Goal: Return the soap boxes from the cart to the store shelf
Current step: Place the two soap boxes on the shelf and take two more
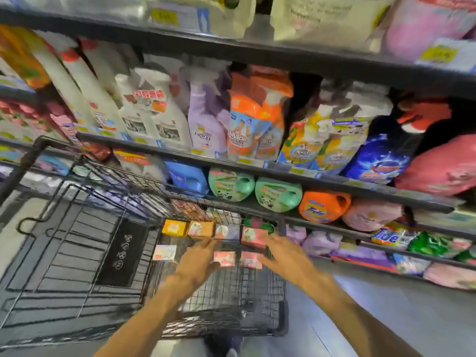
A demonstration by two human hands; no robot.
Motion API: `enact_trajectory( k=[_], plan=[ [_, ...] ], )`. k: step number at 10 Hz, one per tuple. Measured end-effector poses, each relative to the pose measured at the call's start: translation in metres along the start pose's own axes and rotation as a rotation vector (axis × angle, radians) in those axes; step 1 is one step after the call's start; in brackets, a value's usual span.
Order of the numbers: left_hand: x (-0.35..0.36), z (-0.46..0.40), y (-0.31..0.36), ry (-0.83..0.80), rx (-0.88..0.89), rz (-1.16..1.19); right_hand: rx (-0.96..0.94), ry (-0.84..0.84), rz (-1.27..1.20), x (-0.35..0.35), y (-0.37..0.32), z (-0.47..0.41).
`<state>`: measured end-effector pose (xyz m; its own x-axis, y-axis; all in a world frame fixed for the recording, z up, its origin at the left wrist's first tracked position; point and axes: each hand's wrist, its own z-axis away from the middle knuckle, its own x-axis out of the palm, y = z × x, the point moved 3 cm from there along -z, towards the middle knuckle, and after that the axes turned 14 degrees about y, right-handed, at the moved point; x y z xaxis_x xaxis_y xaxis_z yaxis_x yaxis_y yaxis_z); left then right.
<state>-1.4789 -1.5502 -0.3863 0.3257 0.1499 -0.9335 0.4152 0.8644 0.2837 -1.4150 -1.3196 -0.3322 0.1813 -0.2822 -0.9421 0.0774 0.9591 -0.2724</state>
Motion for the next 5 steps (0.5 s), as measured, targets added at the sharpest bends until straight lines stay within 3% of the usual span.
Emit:
enact_trajectory(
  k=[2,4,5],
  plan=[
    [0.09,-0.043,-0.031,-0.13,0.005,-0.112,0.128,-0.128,-0.058,0.103,0.016,-0.03],
    [0.191,-0.09,-0.067,-0.227,0.129,-0.282,0.034,-0.175,-0.075,0.196,0.023,-0.04],
    [0.228,-0.106,-0.08,-0.229,0.155,-0.339,0.085,-0.066,-0.172,0.227,0.021,-0.036]
  ],
)
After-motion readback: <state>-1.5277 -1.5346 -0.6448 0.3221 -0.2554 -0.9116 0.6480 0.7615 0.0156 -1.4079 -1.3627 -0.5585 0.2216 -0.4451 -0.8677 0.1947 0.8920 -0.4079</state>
